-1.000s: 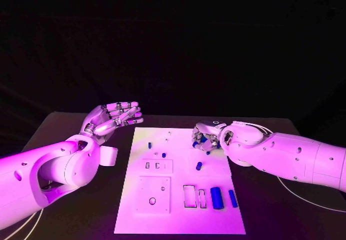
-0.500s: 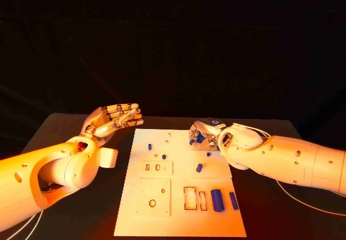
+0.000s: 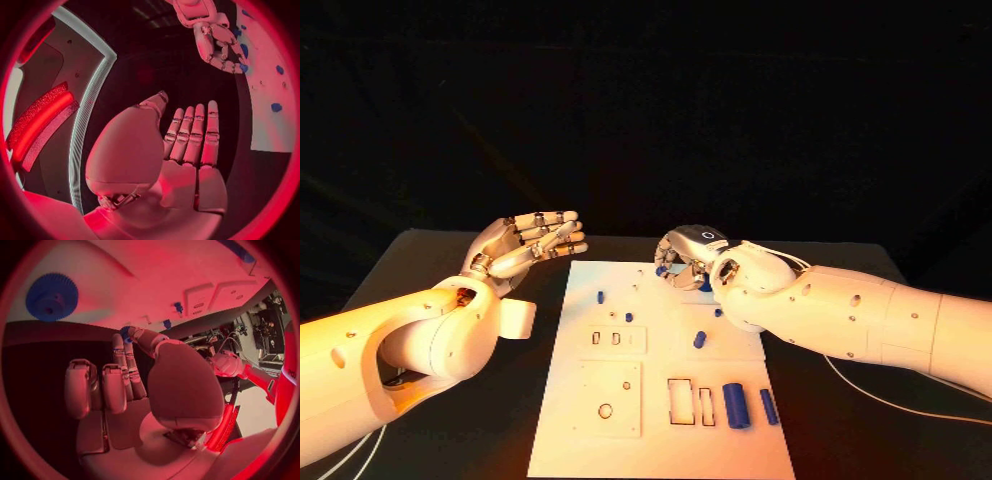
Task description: Assemble the parts on the task board
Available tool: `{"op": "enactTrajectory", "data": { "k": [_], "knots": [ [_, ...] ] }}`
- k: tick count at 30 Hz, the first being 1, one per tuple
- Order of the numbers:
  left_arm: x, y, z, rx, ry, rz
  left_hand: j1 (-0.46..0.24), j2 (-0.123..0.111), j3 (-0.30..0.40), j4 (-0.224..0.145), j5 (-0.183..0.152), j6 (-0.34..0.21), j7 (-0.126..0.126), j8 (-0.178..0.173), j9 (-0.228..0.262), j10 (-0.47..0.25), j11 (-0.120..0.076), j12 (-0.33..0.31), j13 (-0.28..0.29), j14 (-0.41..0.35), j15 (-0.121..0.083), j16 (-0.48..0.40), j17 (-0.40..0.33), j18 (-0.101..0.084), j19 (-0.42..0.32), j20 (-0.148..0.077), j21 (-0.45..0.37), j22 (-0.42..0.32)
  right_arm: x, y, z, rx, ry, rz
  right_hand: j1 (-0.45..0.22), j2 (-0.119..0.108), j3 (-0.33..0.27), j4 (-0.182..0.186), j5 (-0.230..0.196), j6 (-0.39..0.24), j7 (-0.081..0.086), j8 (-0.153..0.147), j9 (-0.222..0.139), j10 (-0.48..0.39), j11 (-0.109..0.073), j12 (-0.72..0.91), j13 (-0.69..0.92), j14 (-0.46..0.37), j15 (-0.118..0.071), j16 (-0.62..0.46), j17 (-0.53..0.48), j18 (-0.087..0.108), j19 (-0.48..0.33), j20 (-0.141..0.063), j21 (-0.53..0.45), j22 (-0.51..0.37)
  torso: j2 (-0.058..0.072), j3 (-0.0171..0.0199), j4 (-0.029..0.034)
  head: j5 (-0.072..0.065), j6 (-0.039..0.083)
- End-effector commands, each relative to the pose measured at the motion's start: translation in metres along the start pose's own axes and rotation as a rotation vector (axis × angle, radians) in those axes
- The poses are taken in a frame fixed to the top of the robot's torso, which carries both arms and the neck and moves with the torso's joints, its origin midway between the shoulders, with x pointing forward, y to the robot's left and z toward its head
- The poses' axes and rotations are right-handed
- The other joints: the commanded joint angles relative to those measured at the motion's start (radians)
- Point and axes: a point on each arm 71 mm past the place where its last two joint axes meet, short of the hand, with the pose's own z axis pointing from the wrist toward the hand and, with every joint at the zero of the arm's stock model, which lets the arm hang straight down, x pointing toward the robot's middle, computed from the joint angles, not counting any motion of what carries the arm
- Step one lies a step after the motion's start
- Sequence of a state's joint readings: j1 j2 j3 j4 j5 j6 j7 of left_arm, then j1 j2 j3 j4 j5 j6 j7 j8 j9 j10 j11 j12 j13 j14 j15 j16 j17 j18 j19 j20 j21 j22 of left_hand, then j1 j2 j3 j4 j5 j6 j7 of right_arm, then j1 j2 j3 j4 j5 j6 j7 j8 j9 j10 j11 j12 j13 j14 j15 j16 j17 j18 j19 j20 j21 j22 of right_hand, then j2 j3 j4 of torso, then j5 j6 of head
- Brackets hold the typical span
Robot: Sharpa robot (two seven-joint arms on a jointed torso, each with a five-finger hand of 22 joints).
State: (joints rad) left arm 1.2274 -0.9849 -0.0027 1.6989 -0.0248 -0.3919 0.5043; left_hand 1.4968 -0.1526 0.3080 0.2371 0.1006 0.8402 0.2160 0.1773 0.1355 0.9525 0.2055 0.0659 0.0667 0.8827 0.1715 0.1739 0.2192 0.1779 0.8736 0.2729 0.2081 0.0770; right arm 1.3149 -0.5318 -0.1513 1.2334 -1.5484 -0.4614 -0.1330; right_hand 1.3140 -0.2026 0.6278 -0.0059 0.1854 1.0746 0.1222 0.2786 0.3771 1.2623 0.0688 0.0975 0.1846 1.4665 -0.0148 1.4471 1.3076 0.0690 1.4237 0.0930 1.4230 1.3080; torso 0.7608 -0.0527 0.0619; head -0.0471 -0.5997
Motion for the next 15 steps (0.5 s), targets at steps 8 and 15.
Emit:
{"op": "enactTrajectory", "data": {
  "k": [8, 15],
  "knots": [
    [0.005, -0.001, 0.003, 0.008, 0.025, -0.017, -0.007, 0.001, 0.003, -0.003, -0.004, -0.007, 0.036, -0.003, 0.002, -0.006, 0.002, -0.001, -0.001, -0.008, 0.002, -0.005, 0.001, 0.003, -0.006, 0.003, -0.006, -0.001, 0.006, 0.008, 0.016, 0.003, -0.016, -0.004, 0.011, 0.016, 0.001, -0.006, 0.000, -0.005, 0.006, 0.003, 0.005, 0.018, -0.011, -0.007, 0.011, 0.065, -0.001, 0.005, 0.045, -0.017, 0.004, -0.002, 0.004, 0.024, 0.004, -0.0024, 0.0047, 0.004, 0.002],
    [0.008, -0.002, 0.006, 0.012, 0.029, -0.017, -0.006, 0.002, 0.005, -0.004, -0.004, -0.006, 0.036, -0.003, 0.002, -0.006, 0.001, -0.001, -0.001, -0.008, 0.002, -0.004, 0.002, 0.004, -0.006, 0.003, -0.007, -0.002, 0.012, 0.010, 0.022, 0.005, -0.006, -0.004, 0.008, 0.015, 0.001, -0.006, -0.001, -0.007, 0.007, 0.003, 0.006, 0.017, -0.010, -0.008, 0.012, 0.065, -0.001, 0.005, 0.045, -0.016, 0.003, -0.002, 0.003, 0.024, 0.004, -0.0027, 0.0047, 0.009, -0.001]
  ]
}}
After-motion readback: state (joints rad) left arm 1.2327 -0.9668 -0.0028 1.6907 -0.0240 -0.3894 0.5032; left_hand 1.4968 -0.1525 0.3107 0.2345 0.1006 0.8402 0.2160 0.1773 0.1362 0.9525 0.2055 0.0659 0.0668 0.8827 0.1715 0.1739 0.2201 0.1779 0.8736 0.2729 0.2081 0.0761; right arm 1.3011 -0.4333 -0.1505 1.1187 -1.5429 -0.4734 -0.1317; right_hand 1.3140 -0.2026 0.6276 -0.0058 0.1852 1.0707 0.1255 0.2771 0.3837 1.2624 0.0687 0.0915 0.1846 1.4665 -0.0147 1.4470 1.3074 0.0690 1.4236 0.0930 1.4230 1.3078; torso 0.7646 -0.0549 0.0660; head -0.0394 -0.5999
